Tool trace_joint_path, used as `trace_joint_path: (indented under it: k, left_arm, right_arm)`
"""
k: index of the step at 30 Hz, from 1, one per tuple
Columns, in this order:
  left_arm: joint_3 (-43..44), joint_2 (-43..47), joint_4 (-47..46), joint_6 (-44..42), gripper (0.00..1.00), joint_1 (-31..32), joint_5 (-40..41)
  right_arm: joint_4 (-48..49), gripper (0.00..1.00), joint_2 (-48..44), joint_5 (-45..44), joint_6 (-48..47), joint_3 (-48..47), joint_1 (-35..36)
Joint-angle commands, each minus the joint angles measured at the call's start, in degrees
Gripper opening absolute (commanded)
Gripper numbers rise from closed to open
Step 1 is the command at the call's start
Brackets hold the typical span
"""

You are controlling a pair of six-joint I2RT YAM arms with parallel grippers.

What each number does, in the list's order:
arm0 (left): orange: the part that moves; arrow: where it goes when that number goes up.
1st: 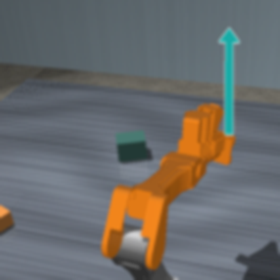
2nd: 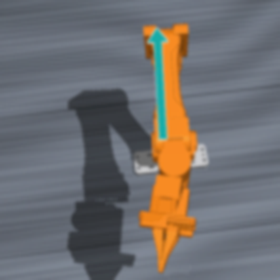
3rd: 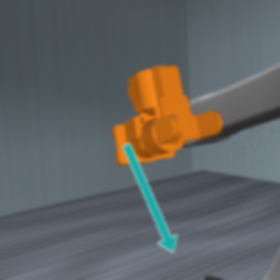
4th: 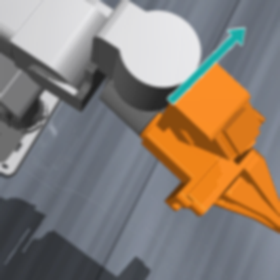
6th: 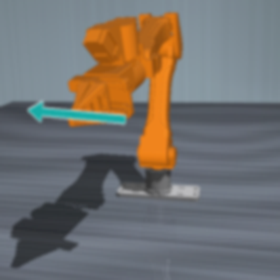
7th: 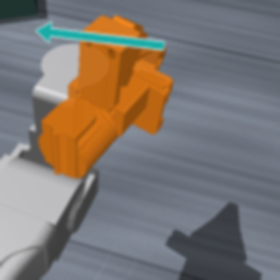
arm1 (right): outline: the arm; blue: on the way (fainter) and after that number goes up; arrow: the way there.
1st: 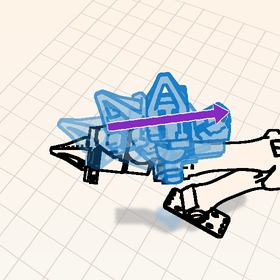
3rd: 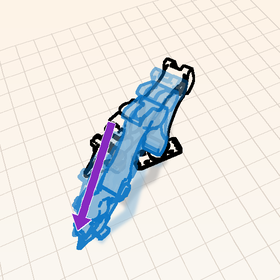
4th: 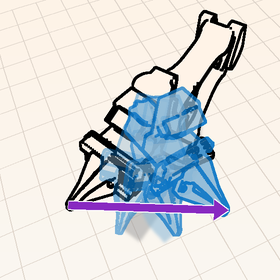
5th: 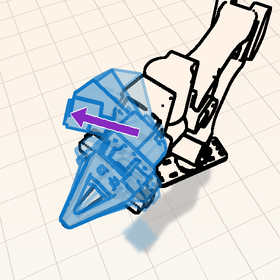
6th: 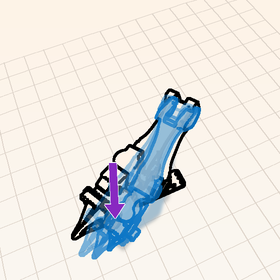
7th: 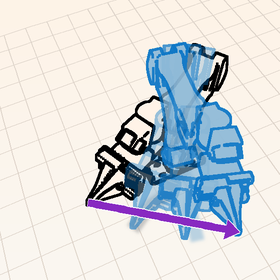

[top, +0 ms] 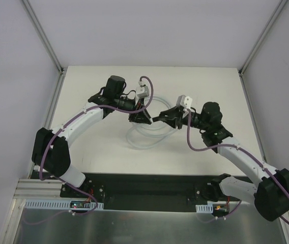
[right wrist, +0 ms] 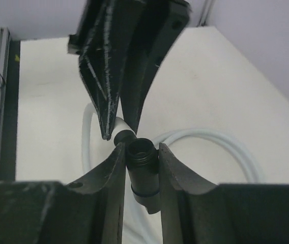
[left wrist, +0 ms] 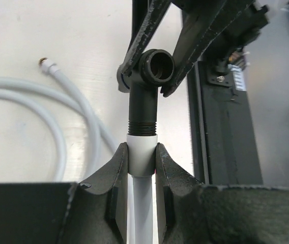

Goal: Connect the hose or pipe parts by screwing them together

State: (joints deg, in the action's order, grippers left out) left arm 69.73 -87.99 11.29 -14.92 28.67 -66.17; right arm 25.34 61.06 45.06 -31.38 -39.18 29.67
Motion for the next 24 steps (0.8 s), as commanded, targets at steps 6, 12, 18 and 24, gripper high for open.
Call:
trace_joint_path:
  k: [6, 12, 18, 24]
  left_arm:
    - [2.69, 2.82, -1.8, -9.42, 0.0, 6.92, 19.05]
    - [0.93, 3.26, -5.22, -7.67, 0.0, 7.11, 21.43]
    - [-0.3, 3.7, -7.51, -6.27, 0.0, 6.58, 17.5]
    - [-1.09, 4.22, -7.42, -2.31, 0.0, 3.86, 9.4]
  right_arm:
    - [11.48, 0.01, 5.39, -10.42, 46.97, -1.78, -0.05]
    - [11.4, 0.05, 5.56, -11.05, 63.7, -0.73, -4.0]
    - [10.0, 0.43, 4.25, -5.61, 64.0, 1.12, -6.9]
    - [5.95, 0.73, -5.23, -7.33, 37.16, 4.01, -8.84]
